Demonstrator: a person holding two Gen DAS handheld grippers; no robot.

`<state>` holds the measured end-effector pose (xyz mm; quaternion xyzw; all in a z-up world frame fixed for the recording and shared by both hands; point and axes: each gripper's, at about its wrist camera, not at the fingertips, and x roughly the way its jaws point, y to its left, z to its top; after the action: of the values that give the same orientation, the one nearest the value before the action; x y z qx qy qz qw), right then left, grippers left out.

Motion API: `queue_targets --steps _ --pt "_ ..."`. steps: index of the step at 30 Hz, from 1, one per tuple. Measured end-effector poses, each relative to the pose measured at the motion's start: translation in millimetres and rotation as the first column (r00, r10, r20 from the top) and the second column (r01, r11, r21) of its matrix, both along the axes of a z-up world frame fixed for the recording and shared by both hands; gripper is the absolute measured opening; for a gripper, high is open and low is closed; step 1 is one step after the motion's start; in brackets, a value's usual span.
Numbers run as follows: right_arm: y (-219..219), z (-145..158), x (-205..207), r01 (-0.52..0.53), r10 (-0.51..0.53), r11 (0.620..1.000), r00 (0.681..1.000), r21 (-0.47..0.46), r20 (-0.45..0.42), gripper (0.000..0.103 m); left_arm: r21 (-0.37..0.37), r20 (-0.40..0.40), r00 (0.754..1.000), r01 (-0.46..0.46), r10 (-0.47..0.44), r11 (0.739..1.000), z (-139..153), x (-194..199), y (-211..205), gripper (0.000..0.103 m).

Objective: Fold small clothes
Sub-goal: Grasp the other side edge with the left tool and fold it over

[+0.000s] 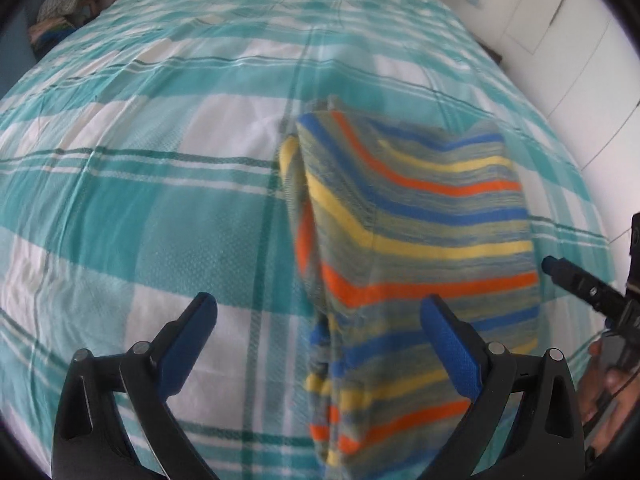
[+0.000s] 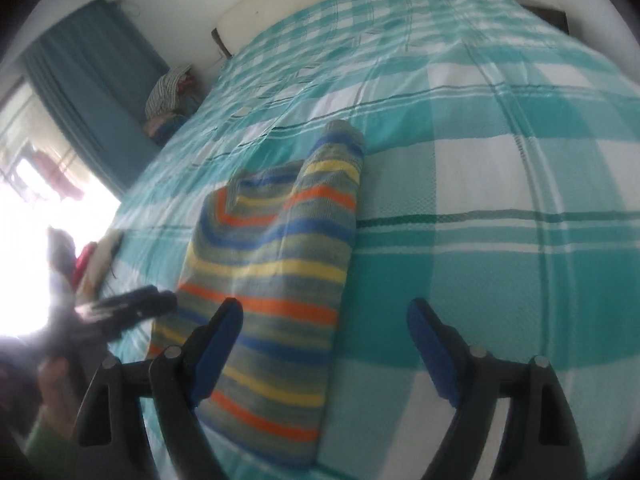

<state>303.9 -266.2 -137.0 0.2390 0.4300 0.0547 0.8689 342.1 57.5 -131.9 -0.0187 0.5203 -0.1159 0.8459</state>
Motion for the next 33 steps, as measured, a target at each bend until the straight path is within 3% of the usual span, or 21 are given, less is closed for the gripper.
queue_targets --steps 2,4,5,6,7,9,10,12,17,22,23,24,25,26,27,29,31,33 --pt "-4 -15 22 0.0 0.003 0.998 0.999 0.066 -0.037 0.083 0.031 -0.013 1.0 -0.007 0.007 1.0 -9 8 2 0.102" --pt "0 -25 35 -0.012 0.015 0.996 0.999 0.093 -0.035 0.082 0.011 -0.026 1.0 -0.003 0.003 1.0 -15 17 5 0.103" --pt "5 -26 40 -0.033 0.035 0.995 0.999 0.092 -0.016 0.073 -0.003 -0.026 1.0 -0.006 0.006 1.0 -16 19 6 0.102" --pt "12 -28 45 -0.063 0.064 0.994 0.998 0.093 -0.008 0.05 -0.015 -0.024 1.0 -0.01 0.01 1.0 -16 20 5 0.1" --pt "19 -32 51 -0.079 0.082 0.994 0.996 0.079 -0.034 0.039 -0.031 -0.022 1.0 -0.007 0.006 0.999 -18 21 4 0.095" --pt "38 -30 55 -0.082 0.079 0.995 0.995 -0.048 -0.055 0.03 -0.068 -0.028 0.999 0.033 -0.035 0.997 -22 21 -4 0.037" --pt "49 -25 55 -0.097 0.091 0.987 0.995 -0.127 -0.05 0.028 -0.096 -0.031 0.998 0.045 -0.048 0.994 -20 20 -7 0.026" --pt "67 -11 50 -0.103 0.102 0.965 0.995 -0.24 -0.016 0.024 -0.063 0.004 1.0 0.029 -0.029 0.998 -8 15 -11 0.018" --pt "84 44 33 -0.091 0.136 0.951 0.981 -0.297 0.137 0.021 -0.126 0.139 0.99 0.04 -0.022 0.991 54 -3 2 0.014" --pt "82 100 28 -0.053 0.12 0.967 0.957 -0.248 0.264 0.022 -0.14 0.244 0.969 0.072 -0.036 0.987 113 -5 10 0.017" --pt "79 104 30 -0.05 0.112 0.972 0.957 -0.23 0.269 0.023 -0.12 0.232 0.972 0.065 -0.036 0.991 112 -2 8 0.028" --pt "75 103 35 -0.048 0.102 0.977 0.962 -0.209 0.253 0.03 -0.085 0.211 0.977 0.05 -0.032 0.995 105 2 5 0.051" --pt "70 96 40 -0.045 0.087 0.98 0.973 -0.194 0.214 0.038 -0.032 0.196 0.98 0.024 -0.017 0.999 95 0 5 0.065" --pt "64 86 41 -0.033 0.066 0.979 0.985 -0.202 0.161 0.067 0.032 0.196 0.981 -0.01 0.003 0.999 84 -6 5 0.084" --pt "59 75 41 -0.017 0.043 0.974 0.993 -0.224 0.111 0.087 0.092 0.212 0.977 -0.04 0.019 0.995 74 -14 6 0.086" --pt "49 60 23 0.0 0.017 0.958 0.998 -0.285 0.056 0.088 0.17 0.239 0.971 -0.072 0.03 0.983 57 -37 10 0.086" --pt "49 52 -2 0.004 0.004 0.922 1.0 -0.388 0.019 0.088 0.201 0.273 0.961 -0.094 0.036 0.975 52 -66 11 0.089" --pt "56 53 -30 0.002 0.004 0.885 1.0 -0.465 0.011 0.088 0.224 0.331 0.943 -0.106 0.026 0.969 56 -99 7 0.101"
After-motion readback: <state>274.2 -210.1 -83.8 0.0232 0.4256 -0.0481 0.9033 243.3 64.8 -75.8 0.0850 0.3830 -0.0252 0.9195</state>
